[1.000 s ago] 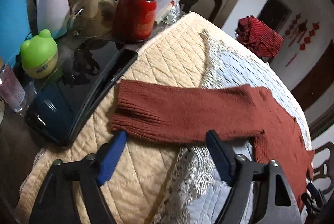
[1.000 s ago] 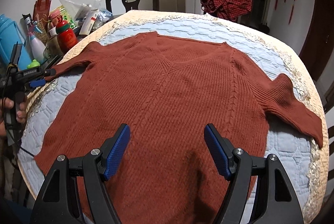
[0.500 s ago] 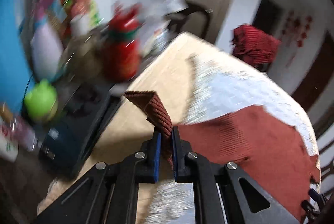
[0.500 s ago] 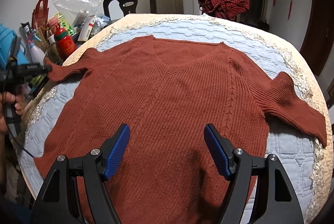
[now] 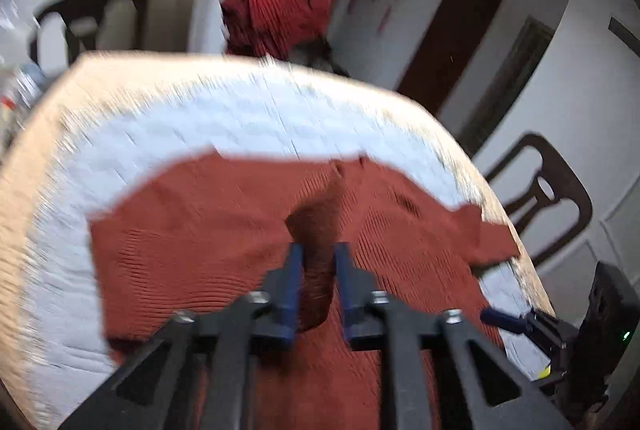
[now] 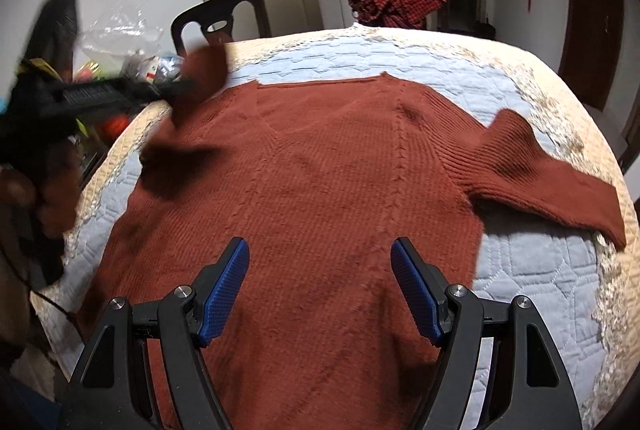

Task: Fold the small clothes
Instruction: 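Fold the held sleeve across the sweater body with the left gripper, release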

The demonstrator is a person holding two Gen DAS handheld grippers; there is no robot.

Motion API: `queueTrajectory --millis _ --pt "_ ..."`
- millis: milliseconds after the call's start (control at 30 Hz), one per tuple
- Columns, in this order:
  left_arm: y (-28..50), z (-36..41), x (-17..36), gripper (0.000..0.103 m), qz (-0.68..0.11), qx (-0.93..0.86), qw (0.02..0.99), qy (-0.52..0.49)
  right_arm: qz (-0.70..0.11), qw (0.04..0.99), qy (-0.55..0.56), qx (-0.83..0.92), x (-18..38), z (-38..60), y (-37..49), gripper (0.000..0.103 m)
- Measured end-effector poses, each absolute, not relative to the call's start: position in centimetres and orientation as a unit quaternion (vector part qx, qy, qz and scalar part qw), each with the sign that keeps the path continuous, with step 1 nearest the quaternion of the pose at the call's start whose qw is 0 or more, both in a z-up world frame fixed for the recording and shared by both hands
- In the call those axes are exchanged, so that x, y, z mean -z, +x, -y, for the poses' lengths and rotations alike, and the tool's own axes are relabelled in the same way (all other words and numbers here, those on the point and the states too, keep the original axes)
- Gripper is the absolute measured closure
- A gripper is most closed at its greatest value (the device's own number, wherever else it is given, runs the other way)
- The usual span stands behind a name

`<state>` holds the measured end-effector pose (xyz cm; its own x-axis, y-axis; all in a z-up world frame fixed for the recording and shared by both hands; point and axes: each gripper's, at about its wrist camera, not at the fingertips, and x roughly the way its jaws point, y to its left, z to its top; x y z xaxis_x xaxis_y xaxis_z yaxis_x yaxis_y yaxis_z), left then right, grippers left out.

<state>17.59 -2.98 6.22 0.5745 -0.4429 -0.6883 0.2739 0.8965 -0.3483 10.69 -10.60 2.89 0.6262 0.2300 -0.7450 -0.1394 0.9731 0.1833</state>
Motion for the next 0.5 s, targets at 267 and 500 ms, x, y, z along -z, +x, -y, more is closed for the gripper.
queueTrajectory --millis 267,500 --pt "14.5 -2.0 -7.5 0.050 -0.376 0.173 0.905 -0.096 -0.420 0.891 0.110 -0.131 -3.1 11.6 11.8 0.030" --pt "15.7 -7.3 -5.0 0.050 -0.405 0.076 0.907 -0.085 -0.438 0.876 0.117 -0.166 -2.5 9.0 17.7 0.057"
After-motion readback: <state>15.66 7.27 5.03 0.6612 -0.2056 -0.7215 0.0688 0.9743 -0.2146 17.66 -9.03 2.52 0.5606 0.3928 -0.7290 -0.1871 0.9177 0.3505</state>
